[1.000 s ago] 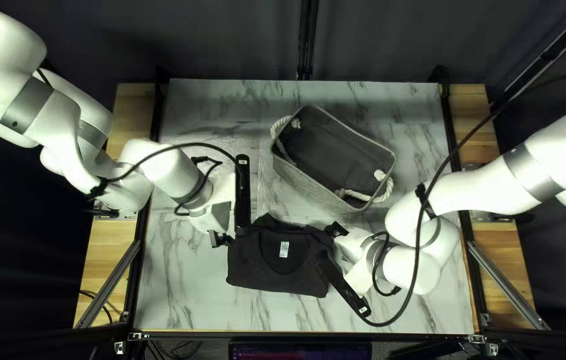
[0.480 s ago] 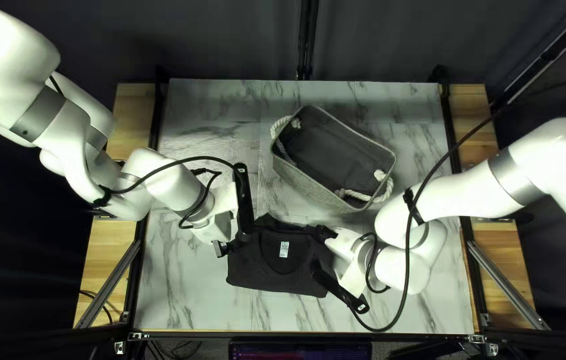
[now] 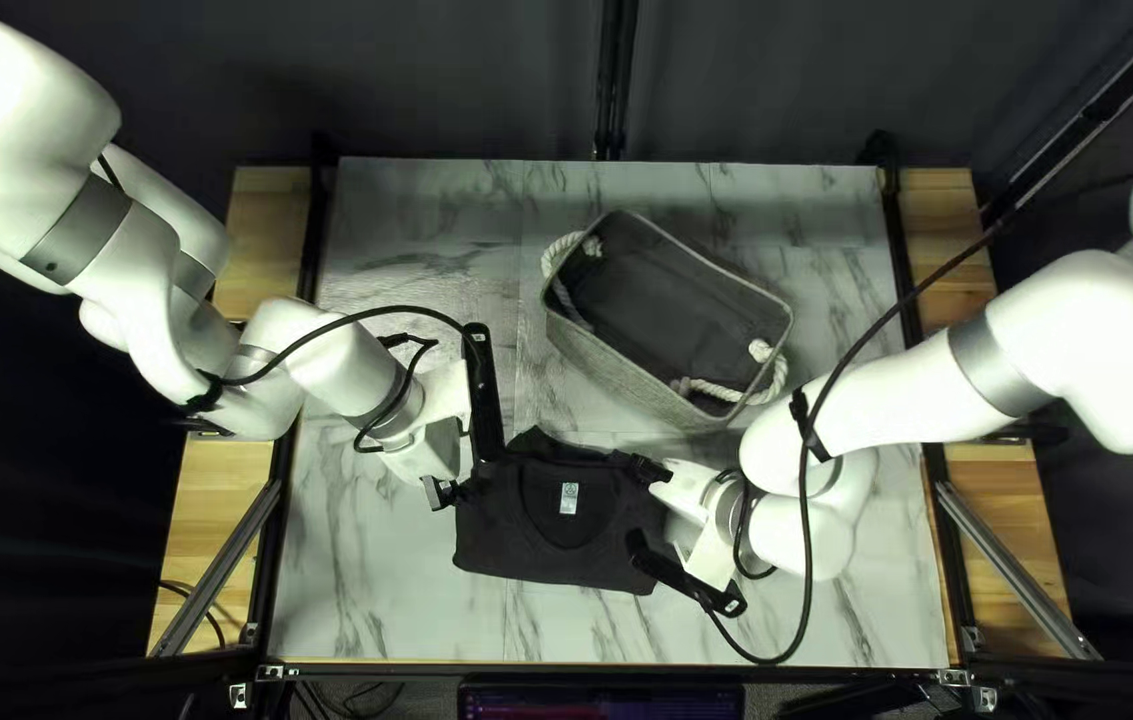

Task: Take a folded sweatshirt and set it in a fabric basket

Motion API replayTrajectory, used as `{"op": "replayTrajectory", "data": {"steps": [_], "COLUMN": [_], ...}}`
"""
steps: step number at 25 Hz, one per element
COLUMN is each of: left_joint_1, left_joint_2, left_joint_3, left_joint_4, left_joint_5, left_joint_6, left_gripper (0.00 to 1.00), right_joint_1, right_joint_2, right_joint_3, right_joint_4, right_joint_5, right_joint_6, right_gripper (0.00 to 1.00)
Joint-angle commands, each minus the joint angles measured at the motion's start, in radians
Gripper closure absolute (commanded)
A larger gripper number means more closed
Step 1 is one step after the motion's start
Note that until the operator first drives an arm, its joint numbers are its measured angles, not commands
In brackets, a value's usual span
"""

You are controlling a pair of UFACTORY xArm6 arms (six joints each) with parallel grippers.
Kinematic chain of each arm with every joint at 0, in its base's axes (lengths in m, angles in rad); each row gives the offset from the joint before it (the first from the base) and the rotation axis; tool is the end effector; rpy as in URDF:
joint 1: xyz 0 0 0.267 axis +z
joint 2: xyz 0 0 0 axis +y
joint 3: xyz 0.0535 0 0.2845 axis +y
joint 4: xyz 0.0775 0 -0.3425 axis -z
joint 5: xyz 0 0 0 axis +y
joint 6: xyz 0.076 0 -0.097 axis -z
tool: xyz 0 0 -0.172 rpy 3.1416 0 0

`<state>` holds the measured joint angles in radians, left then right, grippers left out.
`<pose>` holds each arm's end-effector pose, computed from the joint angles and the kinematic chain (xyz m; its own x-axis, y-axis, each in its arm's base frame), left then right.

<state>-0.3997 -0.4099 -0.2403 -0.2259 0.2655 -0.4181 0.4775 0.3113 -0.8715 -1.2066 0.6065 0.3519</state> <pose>0.3466 -0.1458 0.1027 0.9280 0.2519 0.2743 0.1770 -0.9464 0.2702 0.4820 0.1538 0.0313 0.4268 0.8941 -0.1362 0.7666 -0.2778 0.5789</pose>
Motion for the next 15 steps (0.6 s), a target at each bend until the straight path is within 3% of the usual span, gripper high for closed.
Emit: {"op": "replayTrajectory", "data": {"steps": [1,7,15], "left_joint_1": [0.001,0.0,0.006], "left_joint_2": [0.0,0.001,0.0], "left_joint_3": [0.002,0.001,-0.014], "left_joint_4": [-0.011,-0.01,-0.017], "left_joint_5": [-0.002,-0.001,0.024], "left_joint_6": [0.015,0.015,0.03], "left_gripper": [0.0,0.0,0.0], "right_joint_1": [0.002,-0.003,0.007], "right_joint_2": [0.017,0.04,0.021], "right_joint_3": [-0.011,-0.051,-0.045], "right_joint_4": [-0.028,-0.028,0.009], "right_joint_5": [0.006,0.021,0.032], "right_joint_6": [0.026,0.014,-0.008], "right_gripper": [0.0,0.0,0.0]}}
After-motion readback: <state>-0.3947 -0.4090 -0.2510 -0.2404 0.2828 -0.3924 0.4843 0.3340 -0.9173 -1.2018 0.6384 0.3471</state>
